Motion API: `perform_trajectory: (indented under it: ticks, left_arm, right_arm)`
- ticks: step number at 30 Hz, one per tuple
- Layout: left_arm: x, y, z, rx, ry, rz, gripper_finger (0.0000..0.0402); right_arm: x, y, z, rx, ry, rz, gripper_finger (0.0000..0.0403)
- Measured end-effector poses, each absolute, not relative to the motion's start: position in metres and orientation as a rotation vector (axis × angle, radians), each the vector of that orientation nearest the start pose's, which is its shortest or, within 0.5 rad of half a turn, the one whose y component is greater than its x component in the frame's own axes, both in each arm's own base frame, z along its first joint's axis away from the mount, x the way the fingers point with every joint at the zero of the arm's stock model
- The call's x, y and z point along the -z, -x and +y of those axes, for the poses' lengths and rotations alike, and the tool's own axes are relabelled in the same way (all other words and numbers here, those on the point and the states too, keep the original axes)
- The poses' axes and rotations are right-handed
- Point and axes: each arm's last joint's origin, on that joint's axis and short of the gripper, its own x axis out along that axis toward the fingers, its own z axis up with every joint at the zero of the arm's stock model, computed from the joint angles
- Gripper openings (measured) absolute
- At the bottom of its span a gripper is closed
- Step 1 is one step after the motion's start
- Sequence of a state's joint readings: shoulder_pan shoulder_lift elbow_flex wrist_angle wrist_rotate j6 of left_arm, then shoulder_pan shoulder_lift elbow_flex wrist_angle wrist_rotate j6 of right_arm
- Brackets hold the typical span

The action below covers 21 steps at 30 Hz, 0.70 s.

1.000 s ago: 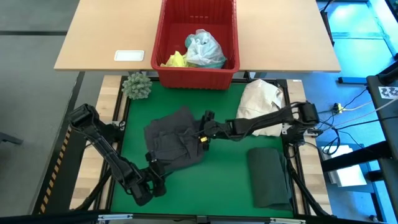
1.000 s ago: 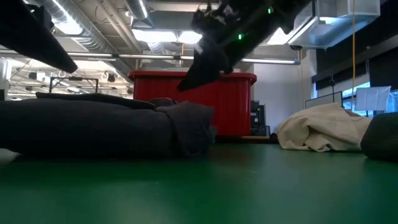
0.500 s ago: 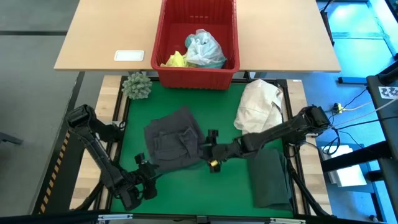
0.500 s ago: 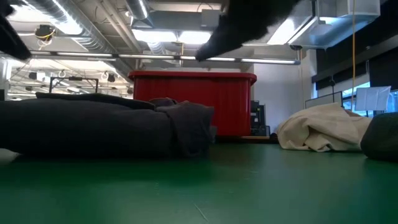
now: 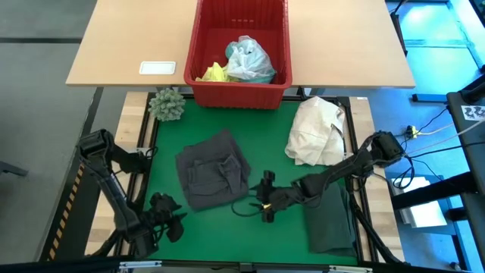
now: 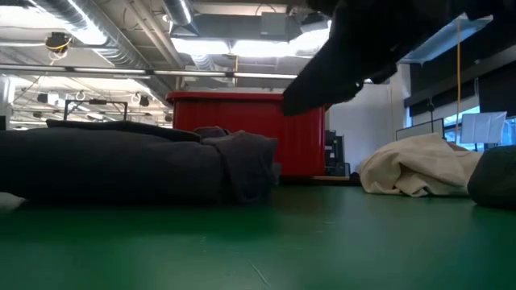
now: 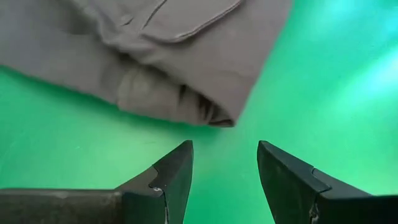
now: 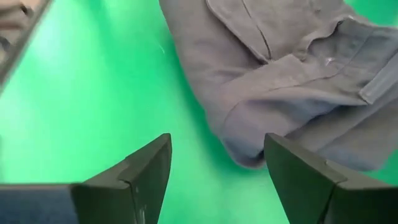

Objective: Fold Laundry from Bin
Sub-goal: Fold the gray short

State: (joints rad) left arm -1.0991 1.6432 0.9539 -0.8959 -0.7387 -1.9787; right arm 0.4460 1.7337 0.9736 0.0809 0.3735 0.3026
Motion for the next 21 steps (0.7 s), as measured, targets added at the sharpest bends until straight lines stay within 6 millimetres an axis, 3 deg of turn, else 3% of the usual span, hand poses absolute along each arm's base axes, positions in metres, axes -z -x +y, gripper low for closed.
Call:
perform_trajectory:
  ticks: [12,21]
  left_arm:
    - [-0.151,-0.160,-0.207,-0.663,0.585,0.675,0.0172]
    - [-0.151,-0.176,-0.200,-0.656,0.563,0.675,0.0172]
  right_arm:
    - [-0.152,-0.333,0.151,0.071,-0.042,0.595,0.0253]
    - [-0.147,-0.344,0.153,0.081,-0.088,0.507,0.0253]
